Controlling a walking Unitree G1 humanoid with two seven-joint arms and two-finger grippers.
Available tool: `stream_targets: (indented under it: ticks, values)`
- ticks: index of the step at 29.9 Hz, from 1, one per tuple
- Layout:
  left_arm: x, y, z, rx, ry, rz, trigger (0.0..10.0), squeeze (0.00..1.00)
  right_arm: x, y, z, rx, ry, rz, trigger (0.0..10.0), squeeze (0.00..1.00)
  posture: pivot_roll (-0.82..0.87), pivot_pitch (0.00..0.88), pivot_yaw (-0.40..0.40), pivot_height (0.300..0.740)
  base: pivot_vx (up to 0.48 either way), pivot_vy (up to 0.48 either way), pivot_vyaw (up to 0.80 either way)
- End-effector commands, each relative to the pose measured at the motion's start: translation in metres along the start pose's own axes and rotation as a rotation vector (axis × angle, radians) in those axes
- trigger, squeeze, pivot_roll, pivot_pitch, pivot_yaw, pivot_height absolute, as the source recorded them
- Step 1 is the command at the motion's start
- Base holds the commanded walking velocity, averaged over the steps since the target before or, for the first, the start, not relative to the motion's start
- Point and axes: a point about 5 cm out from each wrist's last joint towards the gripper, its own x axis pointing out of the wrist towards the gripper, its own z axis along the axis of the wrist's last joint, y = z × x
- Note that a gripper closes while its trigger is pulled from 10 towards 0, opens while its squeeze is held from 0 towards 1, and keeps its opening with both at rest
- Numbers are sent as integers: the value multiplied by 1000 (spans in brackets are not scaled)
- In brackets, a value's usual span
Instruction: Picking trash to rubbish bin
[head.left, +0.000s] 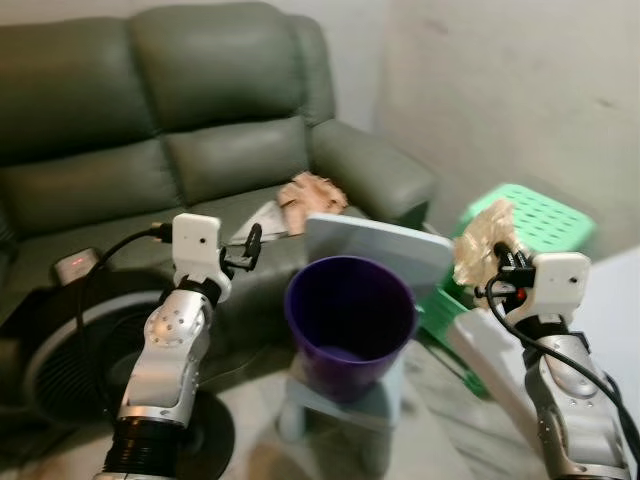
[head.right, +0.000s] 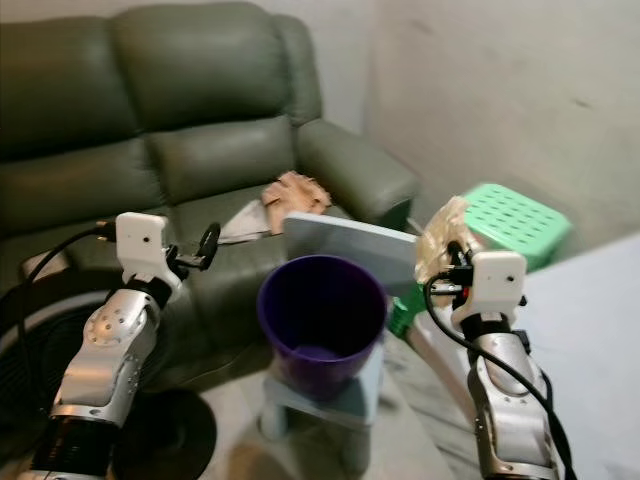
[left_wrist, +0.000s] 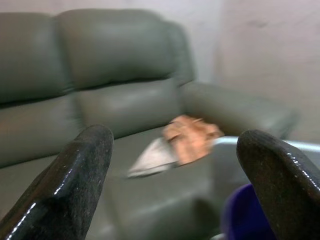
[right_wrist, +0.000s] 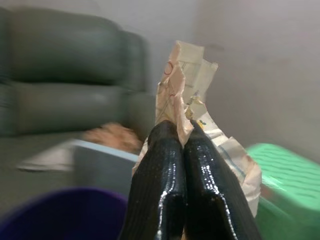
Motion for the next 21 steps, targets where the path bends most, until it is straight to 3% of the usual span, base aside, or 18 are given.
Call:
stream_targets:
  ticks: [1,5,7,21]
  values:
    - [2,-4,5,21,-16,-14,10000,0,-1,-6,1,3,9,9,10000,0,21,0,-21,740,0,0,0]
    - [1,-5,4,21,-13,-17,10000,0,-1,-5,1,-11,15,23,10000,0,21,0,-22,740,0,0,0]
    - [-1,-12,3,53,-23,-50,10000,0,-1,-7,0,-13,23,44,10000,0,23,0,-31,740,0,0,0]
    - [-19,-43,0,54,-68,-212,10000,0,9,-11,-5,-57,94,182,10000,0,44,15,-59,740,0,0,0]
